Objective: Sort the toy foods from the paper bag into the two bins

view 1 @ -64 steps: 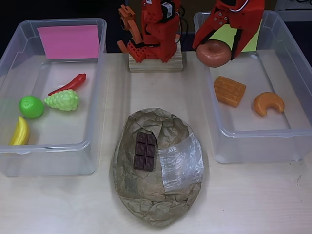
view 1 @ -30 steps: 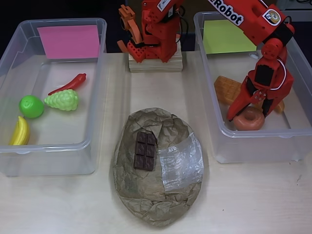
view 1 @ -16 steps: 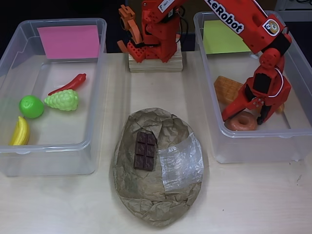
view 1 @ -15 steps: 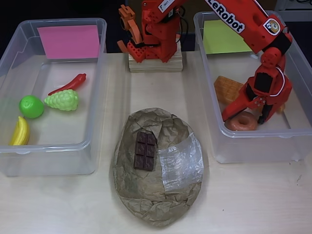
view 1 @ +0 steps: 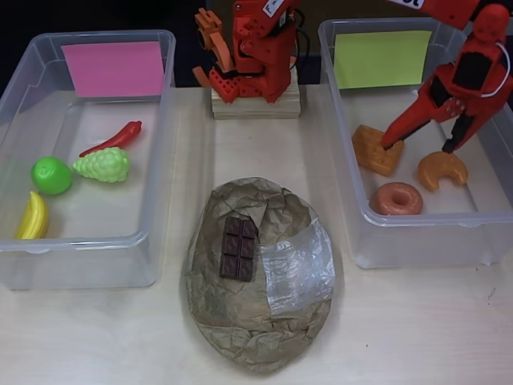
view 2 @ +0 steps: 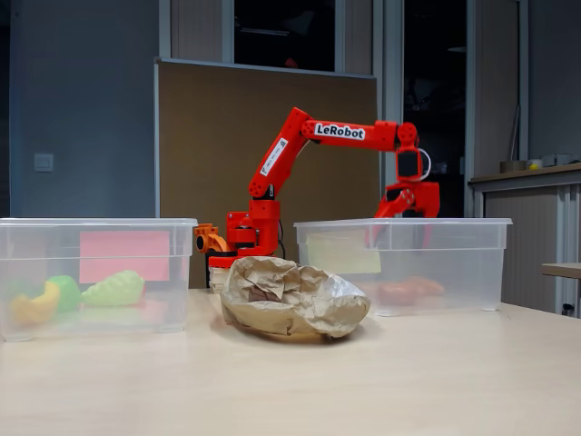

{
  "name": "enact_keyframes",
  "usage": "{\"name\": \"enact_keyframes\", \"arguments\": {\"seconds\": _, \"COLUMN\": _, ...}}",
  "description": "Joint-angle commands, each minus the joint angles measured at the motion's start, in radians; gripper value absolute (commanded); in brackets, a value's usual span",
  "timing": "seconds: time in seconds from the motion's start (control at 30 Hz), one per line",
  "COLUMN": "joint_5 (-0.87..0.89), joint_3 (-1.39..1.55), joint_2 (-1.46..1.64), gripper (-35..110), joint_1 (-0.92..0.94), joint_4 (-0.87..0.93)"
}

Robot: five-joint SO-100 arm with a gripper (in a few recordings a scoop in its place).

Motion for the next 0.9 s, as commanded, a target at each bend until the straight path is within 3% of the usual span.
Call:
{"name": "enact_keyframes", "arguments": {"seconds": 0.0, "joint_5": 0.069, "joint_3": -0.018, "joint_2": 0.132, "gripper": 45, "joint_1": -0.011, "joint_4": 0.109}}
{"name": "enact_keyframes", "arguments": {"seconds": 0.33, "joint_5": -0.008, "joint_3": 0.230, "joint_2": 0.474, "gripper": 42, "joint_1": 0.201, "joint_4": 0.206}}
{"name": "enact_keyframes", "arguments": {"seconds": 0.6, "joint_5": -0.365, "joint_3": 0.440, "joint_2": 0.704, "gripper": 42, "joint_1": 0.531, "joint_4": 0.183}}
{"name": "enact_keyframes", "arguments": {"seconds": 0.87, "joint_5": -0.784, "joint_3": 0.520, "joint_2": 0.696, "gripper": 42, "joint_1": 0.808, "joint_4": 0.020}}
